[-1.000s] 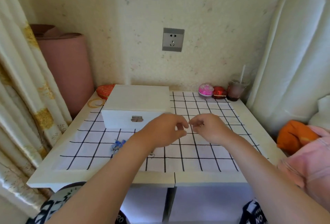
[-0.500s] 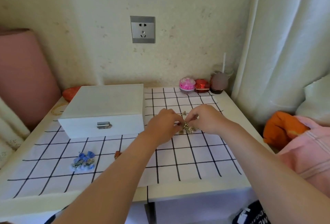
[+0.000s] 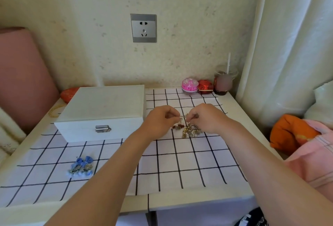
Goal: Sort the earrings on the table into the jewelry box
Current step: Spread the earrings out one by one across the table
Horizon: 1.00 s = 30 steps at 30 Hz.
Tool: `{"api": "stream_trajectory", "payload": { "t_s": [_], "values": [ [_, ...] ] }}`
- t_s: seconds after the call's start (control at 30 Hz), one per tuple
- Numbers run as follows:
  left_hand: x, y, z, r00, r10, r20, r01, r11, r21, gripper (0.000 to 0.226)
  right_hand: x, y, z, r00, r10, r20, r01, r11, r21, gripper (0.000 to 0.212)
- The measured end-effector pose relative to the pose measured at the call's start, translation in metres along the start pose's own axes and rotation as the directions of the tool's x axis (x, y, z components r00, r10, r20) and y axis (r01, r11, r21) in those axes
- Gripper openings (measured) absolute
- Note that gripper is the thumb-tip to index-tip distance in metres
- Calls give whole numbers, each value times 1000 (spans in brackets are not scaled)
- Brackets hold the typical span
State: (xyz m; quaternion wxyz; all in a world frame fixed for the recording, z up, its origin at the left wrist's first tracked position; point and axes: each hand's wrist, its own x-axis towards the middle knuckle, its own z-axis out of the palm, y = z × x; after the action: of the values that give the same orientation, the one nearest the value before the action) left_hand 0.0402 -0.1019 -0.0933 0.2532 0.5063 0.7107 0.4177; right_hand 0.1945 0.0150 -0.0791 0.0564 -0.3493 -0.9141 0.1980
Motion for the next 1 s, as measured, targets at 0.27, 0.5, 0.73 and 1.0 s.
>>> {"api": "stream_trajectory", "payload": {
  "t_s": [0.27, 0.5, 0.73, 1.0],
  "values": [
    [-16, -2, 0, 966, -39, 254, -67, 916, 396, 14, -7, 0, 2, 999, -25, 35, 27, 996, -81, 13],
    [-8, 7, 2, 994, 79, 72, -96, 957, 275, 21, -11, -5, -4, 994, 55, -90, -30, 965, 262, 15],
    [-3, 16, 0, 991, 116, -73, -113, 992, 48, 14, -14, -17, -6, 987, 158, 11, -119, 699, 705, 15],
    [-9, 13, -2, 1000, -11, -25, 13, 996, 83, 10, -11, -12, 2, 992, 100, -78, -62, 919, 389, 15]
  ]
}}
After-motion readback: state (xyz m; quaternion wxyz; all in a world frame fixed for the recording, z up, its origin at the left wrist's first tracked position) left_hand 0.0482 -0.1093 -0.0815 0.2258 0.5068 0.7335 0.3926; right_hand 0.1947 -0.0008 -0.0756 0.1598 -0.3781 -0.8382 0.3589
